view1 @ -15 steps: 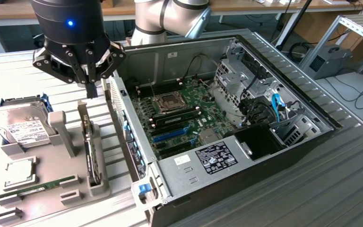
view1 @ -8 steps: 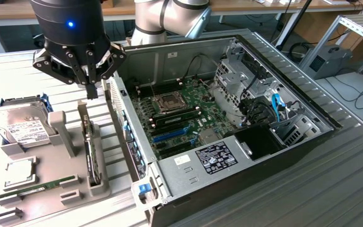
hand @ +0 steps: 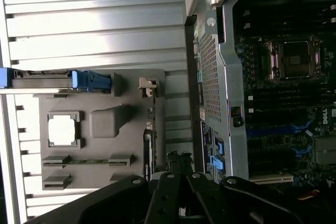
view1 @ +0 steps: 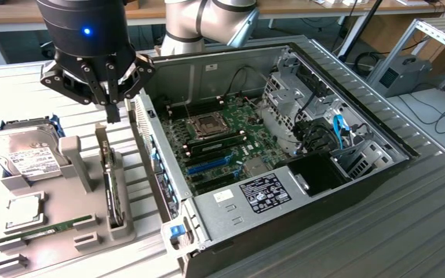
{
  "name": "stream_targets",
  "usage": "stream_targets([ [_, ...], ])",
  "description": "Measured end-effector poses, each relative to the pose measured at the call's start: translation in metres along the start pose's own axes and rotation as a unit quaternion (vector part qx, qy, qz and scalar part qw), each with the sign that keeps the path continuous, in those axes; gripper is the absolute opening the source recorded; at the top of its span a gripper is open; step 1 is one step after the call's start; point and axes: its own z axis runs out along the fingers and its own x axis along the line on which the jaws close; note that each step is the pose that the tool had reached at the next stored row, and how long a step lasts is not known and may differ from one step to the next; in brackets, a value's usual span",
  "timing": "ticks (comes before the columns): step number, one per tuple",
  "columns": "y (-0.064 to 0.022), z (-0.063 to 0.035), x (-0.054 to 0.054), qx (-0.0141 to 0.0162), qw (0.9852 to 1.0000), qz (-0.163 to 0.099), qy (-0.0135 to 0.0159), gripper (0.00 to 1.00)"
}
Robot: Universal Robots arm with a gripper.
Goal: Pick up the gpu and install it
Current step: 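Reach for the gpu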
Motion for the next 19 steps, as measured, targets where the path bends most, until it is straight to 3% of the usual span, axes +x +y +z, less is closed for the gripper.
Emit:
stream_targets([
  [19,-0.0012,0.0009,-0.0001,0.006,1.0,0.0,-0.0005,0.11],
])
